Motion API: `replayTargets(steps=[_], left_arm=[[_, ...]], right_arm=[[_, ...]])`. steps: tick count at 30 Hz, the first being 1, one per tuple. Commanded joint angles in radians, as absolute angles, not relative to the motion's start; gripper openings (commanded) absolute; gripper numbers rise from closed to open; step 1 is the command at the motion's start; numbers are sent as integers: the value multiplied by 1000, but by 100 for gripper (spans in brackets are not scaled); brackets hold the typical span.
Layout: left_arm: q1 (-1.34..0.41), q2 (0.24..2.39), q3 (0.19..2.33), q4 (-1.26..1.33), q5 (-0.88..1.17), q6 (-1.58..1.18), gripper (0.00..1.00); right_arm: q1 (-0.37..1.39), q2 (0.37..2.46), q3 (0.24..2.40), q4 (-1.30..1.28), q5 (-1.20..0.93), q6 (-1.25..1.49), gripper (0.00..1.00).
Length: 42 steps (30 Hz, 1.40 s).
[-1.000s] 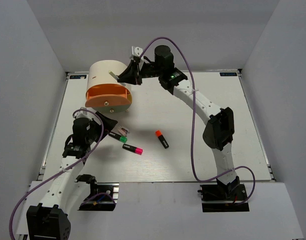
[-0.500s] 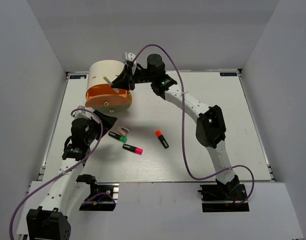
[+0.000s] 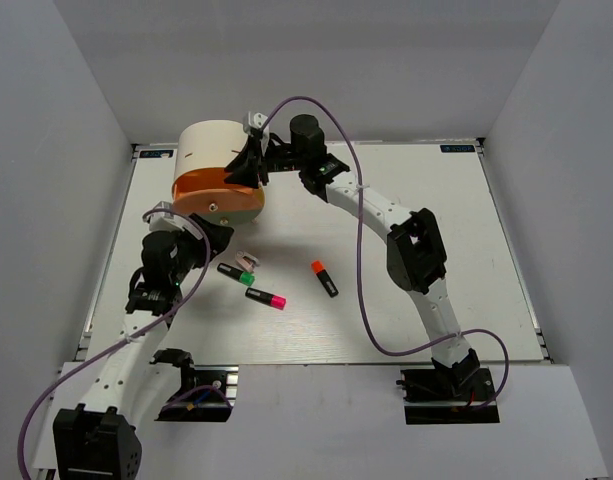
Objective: Sort the stationery into containers
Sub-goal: Place the pen in the drawer, then close the drawer in the storage box.
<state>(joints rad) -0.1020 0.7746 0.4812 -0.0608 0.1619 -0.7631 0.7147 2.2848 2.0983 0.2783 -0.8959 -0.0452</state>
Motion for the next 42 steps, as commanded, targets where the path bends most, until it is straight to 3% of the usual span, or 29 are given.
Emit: replayTargets(steps=[1, 3, 6, 7, 10, 26, 42], left_arm=[[-107, 816, 544, -25, 163, -689, 90], [-107, 836, 557, -15, 163, -658, 89], [-107, 867, 580, 6, 163, -618, 86], [-107, 867, 592, 17, 163, -609, 84], [-107, 897, 603, 44, 163, -585, 77], [-117, 1103, 695, 175, 117, -518, 75], [-117, 1262, 798, 255, 15, -529, 74]], right_arm=[[710, 2220, 2117, 281, -905, -77, 40], [709, 2197, 2106, 281, -910, -80, 40], [695, 2154, 2097, 273, -902, -68, 31], [689, 2143, 2071, 275, -893, -63, 17], [652, 2079, 1996, 267, -882, -55, 0], [373, 1703, 1354, 91, -851, -281, 6], [252, 1598, 1106, 67, -856, -296, 7]])
